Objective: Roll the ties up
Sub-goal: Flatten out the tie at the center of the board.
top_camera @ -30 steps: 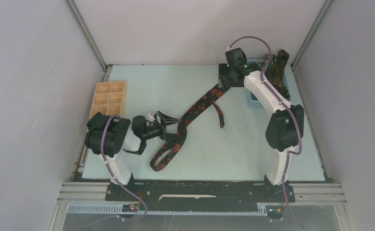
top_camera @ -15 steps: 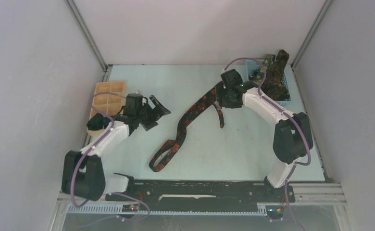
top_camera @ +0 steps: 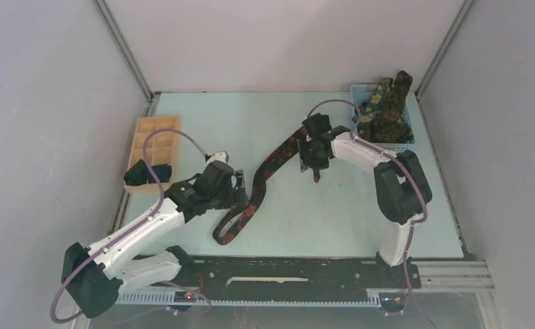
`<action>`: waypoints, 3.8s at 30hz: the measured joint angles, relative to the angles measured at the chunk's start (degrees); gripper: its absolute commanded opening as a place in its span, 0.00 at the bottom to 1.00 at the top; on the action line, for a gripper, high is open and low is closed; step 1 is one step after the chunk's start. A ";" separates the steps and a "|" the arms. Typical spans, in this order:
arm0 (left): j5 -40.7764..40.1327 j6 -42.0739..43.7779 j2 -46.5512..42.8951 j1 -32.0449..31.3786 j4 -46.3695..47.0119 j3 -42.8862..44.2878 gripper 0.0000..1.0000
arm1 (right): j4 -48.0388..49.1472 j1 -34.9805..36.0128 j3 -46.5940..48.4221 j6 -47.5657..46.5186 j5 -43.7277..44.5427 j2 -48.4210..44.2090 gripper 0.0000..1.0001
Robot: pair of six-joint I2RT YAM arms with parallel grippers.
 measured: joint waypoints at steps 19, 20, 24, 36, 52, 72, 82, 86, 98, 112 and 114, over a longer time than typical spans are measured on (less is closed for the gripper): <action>-6.95 -0.09 7.10 -11.93 2.49 -7.50 0.89 | -0.85 -0.46 -9.64 0.28 7.41 -6.56 0.49; -6.91 -0.04 7.76 -11.93 2.95 -7.52 0.89 | -0.59 -0.52 -9.64 0.28 7.39 -5.90 0.47; -6.67 0.07 10.38 -11.93 5.95 -7.56 0.89 | -0.09 -1.03 -9.53 0.35 7.23 -2.23 0.30; -3.93 0.15 6.86 -5.35 9.29 -13.86 0.86 | -1.84 -5.92 1.73 -2.71 9.49 5.16 0.00; -0.70 -0.13 0.83 3.69 8.79 -17.00 0.79 | -17.62 -11.37 47.34 -10.84 15.93 30.95 0.28; -8.68 -8.63 -21.16 6.62 0.11 -20.94 0.82 | -11.32 -2.95 47.04 -8.44 -3.34 26.08 0.47; -2.80 -6.86 -28.92 5.88 5.99 -24.65 0.83 | -8.04 1.05 50.51 -3.85 -15.76 36.94 0.42; 0.94 -4.87 -27.67 4.31 9.31 -26.08 0.84 | -9.09 0.00 51.12 -1.49 -15.52 38.97 0.40; 4.57 0.46 -6.97 -9.88 18.40 -20.52 0.86 | -4.96 -4.96 31.43 4.63 -15.72 28.39 0.35; -1.22 0.33 7.80 -10.80 21.66 -17.99 0.87 | -2.99 -6.91 20.79 5.99 -13.51 21.53 0.32; -1.92 0.17 7.89 -9.75 21.70 -18.01 0.87 | -3.06 -6.43 20.81 5.97 -12.85 21.29 0.32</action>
